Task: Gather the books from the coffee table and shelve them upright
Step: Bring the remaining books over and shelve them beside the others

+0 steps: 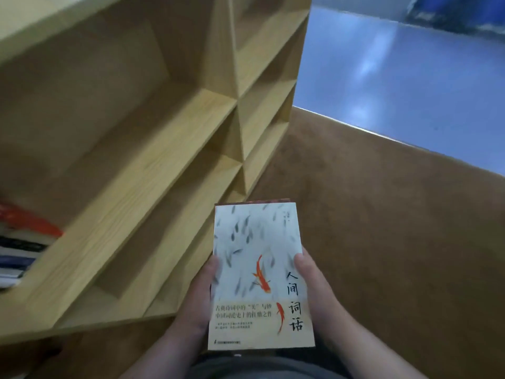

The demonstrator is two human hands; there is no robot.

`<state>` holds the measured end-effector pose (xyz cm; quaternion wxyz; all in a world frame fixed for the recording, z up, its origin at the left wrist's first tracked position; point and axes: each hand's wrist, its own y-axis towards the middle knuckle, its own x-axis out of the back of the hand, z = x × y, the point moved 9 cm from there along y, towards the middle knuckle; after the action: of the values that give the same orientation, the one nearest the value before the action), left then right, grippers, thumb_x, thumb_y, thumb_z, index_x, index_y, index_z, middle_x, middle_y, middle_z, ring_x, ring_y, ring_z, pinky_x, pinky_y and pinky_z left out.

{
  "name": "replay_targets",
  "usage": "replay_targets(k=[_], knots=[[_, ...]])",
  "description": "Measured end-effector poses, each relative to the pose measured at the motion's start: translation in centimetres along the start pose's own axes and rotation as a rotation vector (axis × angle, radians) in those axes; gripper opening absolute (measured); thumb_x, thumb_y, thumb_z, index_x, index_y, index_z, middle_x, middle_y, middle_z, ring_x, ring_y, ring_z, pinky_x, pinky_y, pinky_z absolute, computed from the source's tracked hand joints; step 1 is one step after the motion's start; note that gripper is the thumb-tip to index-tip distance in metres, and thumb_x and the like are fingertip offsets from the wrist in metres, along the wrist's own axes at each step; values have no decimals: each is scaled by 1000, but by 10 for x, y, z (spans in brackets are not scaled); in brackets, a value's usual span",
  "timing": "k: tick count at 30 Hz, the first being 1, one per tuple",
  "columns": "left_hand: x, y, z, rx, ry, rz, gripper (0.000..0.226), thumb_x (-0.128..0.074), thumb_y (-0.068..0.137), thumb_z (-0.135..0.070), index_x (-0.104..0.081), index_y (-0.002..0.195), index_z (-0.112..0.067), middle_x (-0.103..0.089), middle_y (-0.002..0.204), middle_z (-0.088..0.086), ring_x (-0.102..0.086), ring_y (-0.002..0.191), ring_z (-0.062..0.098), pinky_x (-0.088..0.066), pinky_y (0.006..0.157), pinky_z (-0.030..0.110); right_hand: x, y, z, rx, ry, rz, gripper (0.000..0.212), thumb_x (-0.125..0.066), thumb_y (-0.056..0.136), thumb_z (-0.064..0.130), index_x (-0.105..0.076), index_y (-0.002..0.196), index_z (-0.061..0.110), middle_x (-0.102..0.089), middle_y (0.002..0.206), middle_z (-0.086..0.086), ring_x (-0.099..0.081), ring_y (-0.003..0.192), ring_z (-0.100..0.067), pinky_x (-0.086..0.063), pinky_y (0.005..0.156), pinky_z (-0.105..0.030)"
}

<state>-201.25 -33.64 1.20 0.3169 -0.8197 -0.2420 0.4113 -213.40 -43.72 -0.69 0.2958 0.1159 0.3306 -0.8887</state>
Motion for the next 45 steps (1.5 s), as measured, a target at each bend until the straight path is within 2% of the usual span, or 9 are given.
replay_targets(k=[11,16,25,31,37,39,41,43,45], knots=[[-12,23,-34,-214,-259,-248,57,-57,79,-40,-62,124,-7,-72,111,31,-73,91,47,-62,65,49,-24,87,67,-199,-248,349,67,-66,83,39,-45,145,26,-71,124,-19,-72,105,-42,-63,77,-46],[30,14,-60,-226,-301,-376,51,-67,71,-29,-69,115,-4,-73,106,31,-75,79,43,-54,83,50,-74,123,70,-324,-367,577,122,-98,48,41,-32,149,26,-70,123,-24,-70,104,-48,-62,80,-54],[87,6,-174,-669,-246,-490,52,-69,86,-13,-56,137,-15,-70,124,19,-73,102,38,-61,67,42,-182,201,87,-255,-499,653,88,-85,61,22,-47,141,22,-71,123,-19,-71,105,-44,-60,84,-57],[108,5,-224,-702,-244,-529,51,-65,77,-24,-63,128,-17,-73,116,20,-72,101,43,-61,74,50,-252,246,107,-218,-658,840,101,-95,57,33,-45,145,27,-68,127,-21,-69,110,-44,-52,96,-65],[130,21,-258,-769,-386,-681,37,-70,83,-24,-63,115,-7,-78,95,16,-76,82,36,-61,62,46,-305,282,118,-139,-721,928,65,-76,77,12,-53,134,32,-74,120,-13,-73,104,-39,-57,90,-58],[138,27,-265,-782,-428,-725,56,-73,74,-37,-61,121,-9,-76,106,21,-74,92,42,-60,71,55,-316,294,119,-92,-743,940,50,-70,86,4,-56,129,26,-74,117,-14,-75,99,-36,-59,82,-52],[146,31,-273,-802,-463,-756,52,-78,72,-38,-62,117,-17,-73,108,22,-73,92,44,-57,77,62,-323,305,118,-46,-735,952,53,-77,79,17,-55,127,18,-71,120,-17,-75,97,-33,-61,77,-48],[155,33,-283,-809,-477,-785,40,-79,78,-32,-61,111,-18,-72,105,22,-73,87,42,-57,76,60,-330,310,116,-7,-706,988,79,-88,63,41,-52,131,24,-69,124,-13,-75,100,-31,-62,78,-49],[158,40,-298,-789,-434,-751,52,-87,69,-36,-68,109,-9,-73,105,26,-73,85,43,-59,75,57,-338,315,115,34,-661,1006,76,-83,67,38,-48,135,35,-71,122,-5,-75,101,-27,-63,75,-45]])
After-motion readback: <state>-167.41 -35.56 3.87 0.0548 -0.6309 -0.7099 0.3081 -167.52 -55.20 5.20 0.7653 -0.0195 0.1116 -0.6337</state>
